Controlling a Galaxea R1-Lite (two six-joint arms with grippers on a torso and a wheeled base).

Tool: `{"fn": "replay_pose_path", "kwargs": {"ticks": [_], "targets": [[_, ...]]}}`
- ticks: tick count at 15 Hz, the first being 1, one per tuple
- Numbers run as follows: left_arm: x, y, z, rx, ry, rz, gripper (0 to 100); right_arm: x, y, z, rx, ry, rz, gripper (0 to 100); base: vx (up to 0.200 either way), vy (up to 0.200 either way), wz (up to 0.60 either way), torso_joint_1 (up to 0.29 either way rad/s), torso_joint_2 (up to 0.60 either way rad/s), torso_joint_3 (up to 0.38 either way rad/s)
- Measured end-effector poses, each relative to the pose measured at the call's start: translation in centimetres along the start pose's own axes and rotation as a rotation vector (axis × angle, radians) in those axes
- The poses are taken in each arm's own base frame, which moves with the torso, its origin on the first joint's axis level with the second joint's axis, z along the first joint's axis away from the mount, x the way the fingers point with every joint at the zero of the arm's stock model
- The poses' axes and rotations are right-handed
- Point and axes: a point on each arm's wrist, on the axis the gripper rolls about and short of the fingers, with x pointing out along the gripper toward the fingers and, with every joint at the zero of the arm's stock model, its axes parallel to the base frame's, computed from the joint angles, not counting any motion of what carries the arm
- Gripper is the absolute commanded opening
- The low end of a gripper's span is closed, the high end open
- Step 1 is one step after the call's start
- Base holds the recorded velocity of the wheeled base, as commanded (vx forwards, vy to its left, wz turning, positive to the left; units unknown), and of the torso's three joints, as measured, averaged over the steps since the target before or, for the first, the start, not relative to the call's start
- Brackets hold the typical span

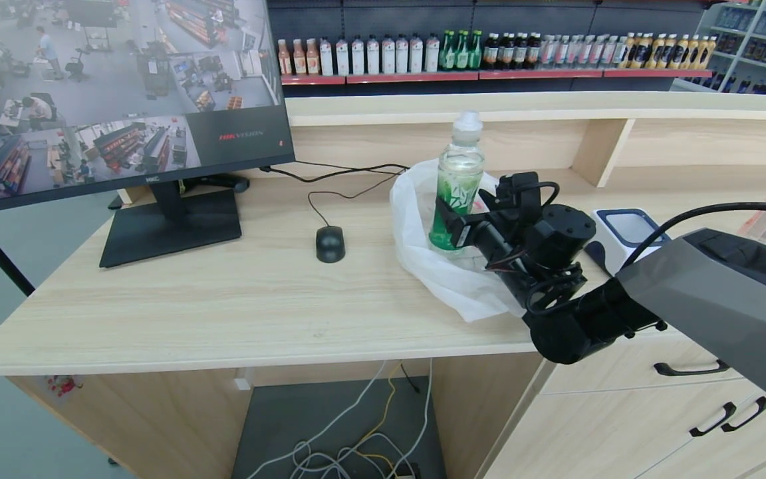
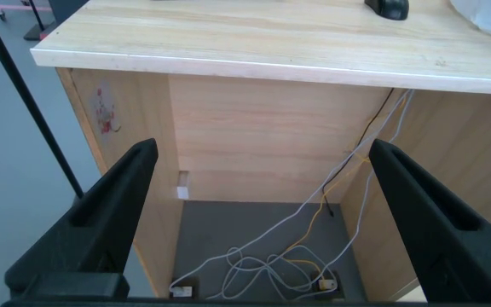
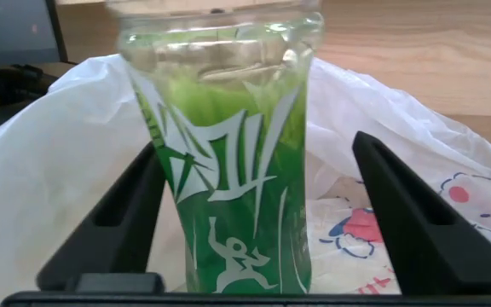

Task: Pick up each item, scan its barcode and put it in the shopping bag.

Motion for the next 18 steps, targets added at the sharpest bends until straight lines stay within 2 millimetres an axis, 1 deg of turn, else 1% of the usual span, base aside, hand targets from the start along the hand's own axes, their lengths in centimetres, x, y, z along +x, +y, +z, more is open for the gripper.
{"fn": "replay_pose_path", "kwargs": {"ticks": [6, 9, 11, 12, 16, 17, 18], "targets": [[0.0, 0.0, 0.0, 0.0, 0.0, 0.0, 100, -0.5, 0.0, 0.7, 0.011, 0.0, 0.001, 100, 0.0, 0.0, 0.0, 0.0, 0.0, 0.0], [0.0, 0.0, 0.0, 0.0, 0.0, 0.0, 100, -2.0, 0.3, 2.3, 0.013, 0.002, 0.011, 100, 0.0, 0.0, 0.0, 0.0, 0.0, 0.0], [0.0, 0.0, 0.0, 0.0, 0.0, -0.001, 100, -3.9, 0.3, 3.4, 0.012, 0.012, 0.015, 100, 0.0, 0.0, 0.0, 0.0, 0.0, 0.0], [0.0, 0.0, 0.0, 0.0, 0.0, 0.0, 100, -5.2, 0.4, 4.0, 0.012, 0.013, 0.019, 100, 0.0, 0.0, 0.0, 0.0, 0.0, 0.0], [0.0, 0.0, 0.0, 0.001, 0.0, 0.0, 100, -11.0, 1.5, 5.1, 0.02, 0.075, 0.058, 100, 0.0, 0.0, 0.0, 0.0, 0.0, 0.0], [0.0, 0.0, 0.0, 0.001, 0.0, 0.0, 100, -11.8, 1.8, 5.6, 0.023, 0.074, 0.072, 100, 0.0, 0.0, 0.0, 0.0, 0.0, 0.0], [0.0, 0.0, 0.0, 0.0, 0.0, 0.0, 100, -12.1, 2.1, 6.4, 0.028, 0.049, 0.081, 100, 0.0, 0.0, 0.0, 0.0, 0.0, 0.0]]}}
